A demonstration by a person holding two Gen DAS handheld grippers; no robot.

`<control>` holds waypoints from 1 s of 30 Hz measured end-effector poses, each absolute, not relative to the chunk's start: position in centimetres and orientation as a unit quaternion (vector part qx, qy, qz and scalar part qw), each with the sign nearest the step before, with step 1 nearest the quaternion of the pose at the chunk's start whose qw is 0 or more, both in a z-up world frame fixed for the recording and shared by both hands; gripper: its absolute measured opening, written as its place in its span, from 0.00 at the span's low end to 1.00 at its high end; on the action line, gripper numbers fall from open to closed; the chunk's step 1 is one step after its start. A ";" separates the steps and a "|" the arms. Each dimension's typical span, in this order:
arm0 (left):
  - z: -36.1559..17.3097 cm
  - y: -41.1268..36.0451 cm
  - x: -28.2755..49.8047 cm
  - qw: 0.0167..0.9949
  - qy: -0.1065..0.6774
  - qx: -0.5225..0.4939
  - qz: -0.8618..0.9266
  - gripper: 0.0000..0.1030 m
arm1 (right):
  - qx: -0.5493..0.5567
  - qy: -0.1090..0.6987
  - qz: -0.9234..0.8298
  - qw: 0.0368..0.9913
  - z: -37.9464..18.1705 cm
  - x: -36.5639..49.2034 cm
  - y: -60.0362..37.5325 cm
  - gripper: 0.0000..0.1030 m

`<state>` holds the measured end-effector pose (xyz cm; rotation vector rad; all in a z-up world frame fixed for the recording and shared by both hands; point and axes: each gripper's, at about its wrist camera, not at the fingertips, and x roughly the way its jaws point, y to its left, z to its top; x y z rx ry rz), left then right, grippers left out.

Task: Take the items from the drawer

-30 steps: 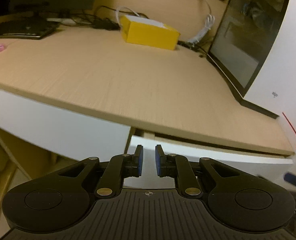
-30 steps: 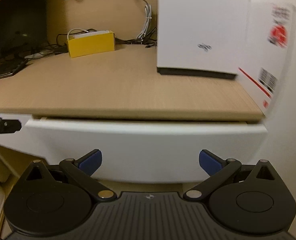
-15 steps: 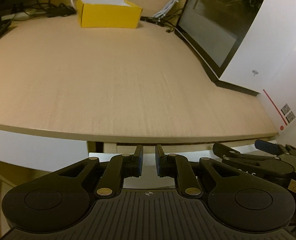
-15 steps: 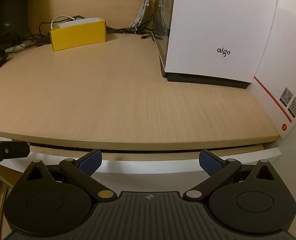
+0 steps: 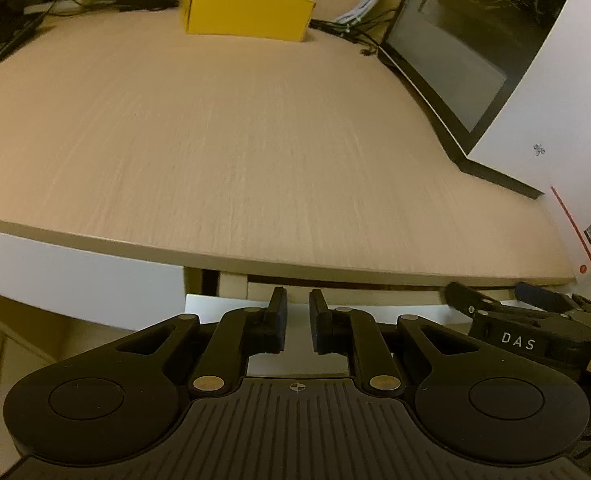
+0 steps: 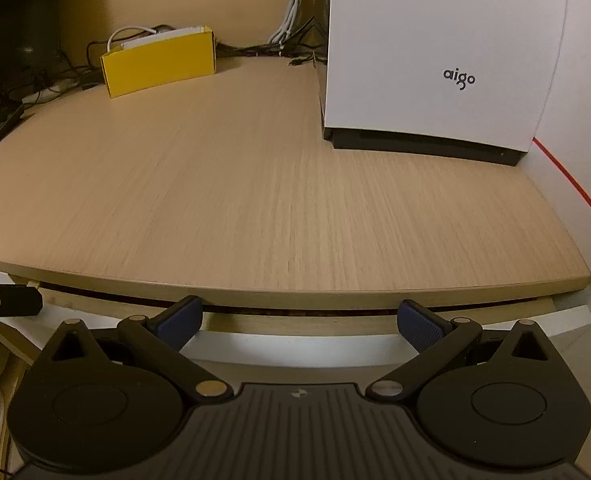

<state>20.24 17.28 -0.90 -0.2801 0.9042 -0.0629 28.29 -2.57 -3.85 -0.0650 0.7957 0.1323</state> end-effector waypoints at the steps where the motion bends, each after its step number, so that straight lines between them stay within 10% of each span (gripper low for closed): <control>1: -0.9 17.1 20.3 0.890 0.437 -0.131 -0.030 0.13 | -0.031 0.393 0.065 0.917 -3.8 28.5 -2.6 1.00; 30: -1.3 12.7 17.0 0.860 0.490 -0.051 -0.130 0.13 | -0.021 0.453 0.068 0.889 -3.6 23.2 -3.5 1.00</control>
